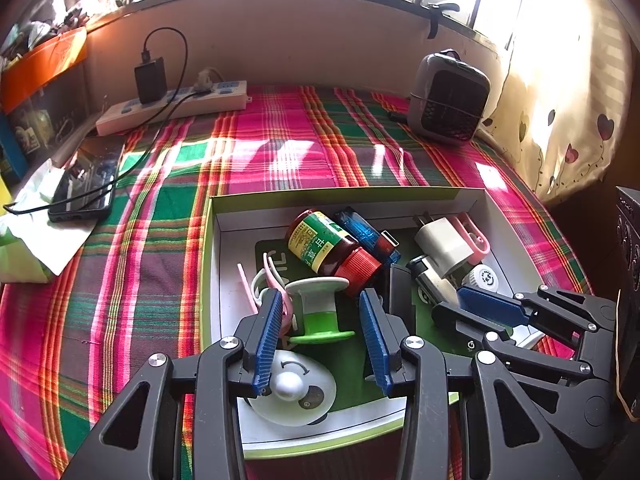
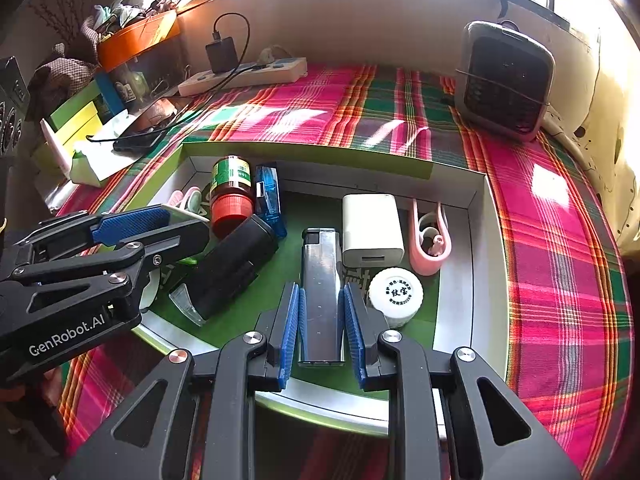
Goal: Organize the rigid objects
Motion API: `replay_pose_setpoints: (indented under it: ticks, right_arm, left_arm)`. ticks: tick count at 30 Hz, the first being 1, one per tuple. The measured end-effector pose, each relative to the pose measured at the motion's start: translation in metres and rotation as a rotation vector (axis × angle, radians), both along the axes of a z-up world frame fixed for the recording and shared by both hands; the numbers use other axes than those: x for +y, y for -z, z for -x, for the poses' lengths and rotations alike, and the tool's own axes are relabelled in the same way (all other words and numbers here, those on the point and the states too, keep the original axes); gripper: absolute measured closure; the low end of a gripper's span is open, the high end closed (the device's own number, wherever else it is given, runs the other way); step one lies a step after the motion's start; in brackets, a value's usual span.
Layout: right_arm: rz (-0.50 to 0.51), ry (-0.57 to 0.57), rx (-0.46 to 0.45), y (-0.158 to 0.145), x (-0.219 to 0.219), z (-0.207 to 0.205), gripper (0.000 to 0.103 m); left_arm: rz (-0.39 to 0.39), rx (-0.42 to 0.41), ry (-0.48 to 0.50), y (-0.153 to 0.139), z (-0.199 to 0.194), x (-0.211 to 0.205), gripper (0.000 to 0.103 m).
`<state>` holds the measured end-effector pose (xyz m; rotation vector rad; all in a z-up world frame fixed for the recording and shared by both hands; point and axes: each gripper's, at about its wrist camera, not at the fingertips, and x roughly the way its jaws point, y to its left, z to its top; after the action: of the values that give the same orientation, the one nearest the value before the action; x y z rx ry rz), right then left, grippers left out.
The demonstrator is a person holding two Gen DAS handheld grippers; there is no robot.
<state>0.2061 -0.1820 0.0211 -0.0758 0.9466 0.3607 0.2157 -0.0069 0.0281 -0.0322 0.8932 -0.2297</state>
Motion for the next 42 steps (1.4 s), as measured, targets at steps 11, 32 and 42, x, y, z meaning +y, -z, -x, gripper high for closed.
replay_pose_setpoints:
  ticks: [11, 32, 42]
  right_arm:
    - [-0.010, 0.009, 0.004, -0.001, -0.001, 0.000, 0.079]
    - [-0.059, 0.059, -0.064, -0.026, -0.014, 0.037, 0.067]
    - [-0.058, 0.095, -0.085, -0.035, -0.024, 0.072, 0.067]
  left_arm:
    - [-0.003, 0.001, 0.000, 0.000, 0.001, 0.000, 0.064]
    - [-0.027, -0.060, -0.031, -0.023, 0.050, -0.005, 0.060]
    - [-0.064, -0.074, -0.071, -0.024, 0.087, -0.004, 0.059]
